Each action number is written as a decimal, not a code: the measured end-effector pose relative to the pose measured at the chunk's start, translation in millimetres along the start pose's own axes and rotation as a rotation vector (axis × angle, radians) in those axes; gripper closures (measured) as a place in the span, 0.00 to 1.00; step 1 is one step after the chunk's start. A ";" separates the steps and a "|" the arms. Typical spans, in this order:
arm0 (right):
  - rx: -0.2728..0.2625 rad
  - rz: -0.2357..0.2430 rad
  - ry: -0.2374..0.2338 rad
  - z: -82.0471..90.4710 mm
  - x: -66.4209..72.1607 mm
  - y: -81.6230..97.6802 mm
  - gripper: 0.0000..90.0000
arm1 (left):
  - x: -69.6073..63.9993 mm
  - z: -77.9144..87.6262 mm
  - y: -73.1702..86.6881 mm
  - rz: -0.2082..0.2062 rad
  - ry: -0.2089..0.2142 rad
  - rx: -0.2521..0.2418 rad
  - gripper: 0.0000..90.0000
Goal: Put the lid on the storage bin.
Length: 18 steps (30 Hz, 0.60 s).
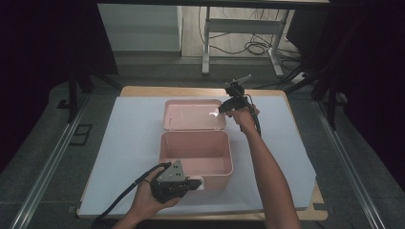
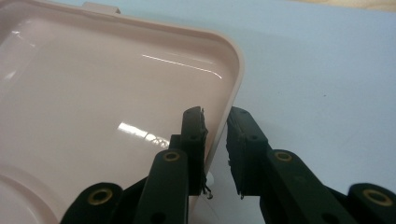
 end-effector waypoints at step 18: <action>-0.177 0.049 0.021 33.3 10.5 -17.0 0.91 | -0.8 0.9 0.9 -0.004 -0.004 0.008 1.00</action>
Point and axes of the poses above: each handheld gripper's, and its own axes: z roughly backward along the jaws, y roughly out of its underside, x roughly to its left, the point moved 9 cm from there along -z, roughly forward along the jaws, and after that the axes turned 8 degrees about -x, right-handed, at the moved point
